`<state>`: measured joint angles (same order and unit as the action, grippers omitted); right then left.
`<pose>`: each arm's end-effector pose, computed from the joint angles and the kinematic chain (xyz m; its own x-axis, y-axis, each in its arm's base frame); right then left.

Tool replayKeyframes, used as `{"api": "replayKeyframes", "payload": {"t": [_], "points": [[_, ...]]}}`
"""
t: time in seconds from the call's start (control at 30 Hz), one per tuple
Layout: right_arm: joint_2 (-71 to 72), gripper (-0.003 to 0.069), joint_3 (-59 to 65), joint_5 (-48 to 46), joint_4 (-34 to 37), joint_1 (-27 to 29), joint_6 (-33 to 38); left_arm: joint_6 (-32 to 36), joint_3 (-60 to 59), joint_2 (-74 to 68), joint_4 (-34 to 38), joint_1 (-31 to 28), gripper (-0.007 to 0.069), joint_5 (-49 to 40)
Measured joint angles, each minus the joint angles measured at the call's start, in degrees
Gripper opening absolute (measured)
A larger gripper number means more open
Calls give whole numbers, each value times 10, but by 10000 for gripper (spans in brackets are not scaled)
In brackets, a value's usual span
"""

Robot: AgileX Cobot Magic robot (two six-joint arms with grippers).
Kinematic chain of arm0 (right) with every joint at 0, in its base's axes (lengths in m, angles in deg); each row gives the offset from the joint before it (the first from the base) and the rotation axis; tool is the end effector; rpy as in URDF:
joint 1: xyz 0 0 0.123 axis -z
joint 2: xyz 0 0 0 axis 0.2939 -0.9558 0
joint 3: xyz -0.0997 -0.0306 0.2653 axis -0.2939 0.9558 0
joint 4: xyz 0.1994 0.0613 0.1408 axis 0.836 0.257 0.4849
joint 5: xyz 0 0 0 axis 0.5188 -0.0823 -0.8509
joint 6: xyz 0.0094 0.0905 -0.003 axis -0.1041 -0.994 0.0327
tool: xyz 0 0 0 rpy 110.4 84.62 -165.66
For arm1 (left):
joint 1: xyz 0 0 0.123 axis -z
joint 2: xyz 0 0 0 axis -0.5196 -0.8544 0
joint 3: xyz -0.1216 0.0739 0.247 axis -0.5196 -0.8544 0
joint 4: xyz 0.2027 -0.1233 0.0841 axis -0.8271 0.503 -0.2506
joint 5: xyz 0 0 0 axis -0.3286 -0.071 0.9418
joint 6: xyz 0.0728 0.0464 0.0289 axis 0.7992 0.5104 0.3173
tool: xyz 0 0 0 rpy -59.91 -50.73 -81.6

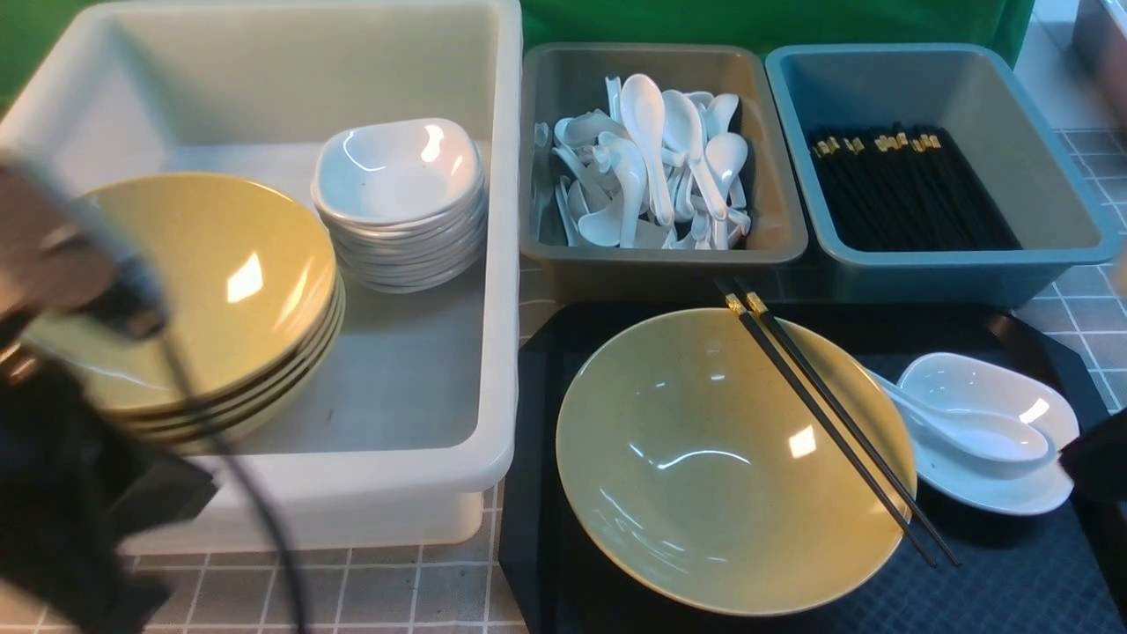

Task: On grey table put chopsticks spoon bowls plates into blue grey white boxes.
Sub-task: 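Move the grippers toward the tableware on the black tray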

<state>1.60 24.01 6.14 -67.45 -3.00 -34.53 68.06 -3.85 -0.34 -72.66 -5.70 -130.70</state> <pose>0.1670 0.0752 0.3596 -0.6636 -0.5127 -0.5448 -0.6020 0.7983 -0.0178 0.1312 -0.0695 0.3593 -0.5867 0.6356 -0.5019 0.6851 0.7200 0.1110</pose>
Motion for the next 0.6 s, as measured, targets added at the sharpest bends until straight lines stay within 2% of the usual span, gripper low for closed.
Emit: {"api": "replayKeyframes", "payload": {"t": [0.03,0.07,0.13,0.27,0.47,0.53,0.6], "points": [[-22,0,-15,-13,-32,-30,-18,-7,19,-21,-6,12,-11,5],[-26,0,-15,-13,-37,-34,-21,-12,31,-31,-11,17,-11,11],[-73,0,-47,-20,-92,-74,-53,-24,50,-59,-16,22,-11,28],[-140,2,-103,-20,-105,-113,-65,-31,62,-98,-18,24,-11,54],[-221,24,-158,-20,-110,-125,-70,-31,62,-109,-20,24,-11,53],[-247,56,-177,-20,-112,-125,-70,-27,61,-103,-20,25,-11,53],[-276,117,-195,-20,-113,-125,-74,-25,52,-95,-20,25,-11,60]]}}
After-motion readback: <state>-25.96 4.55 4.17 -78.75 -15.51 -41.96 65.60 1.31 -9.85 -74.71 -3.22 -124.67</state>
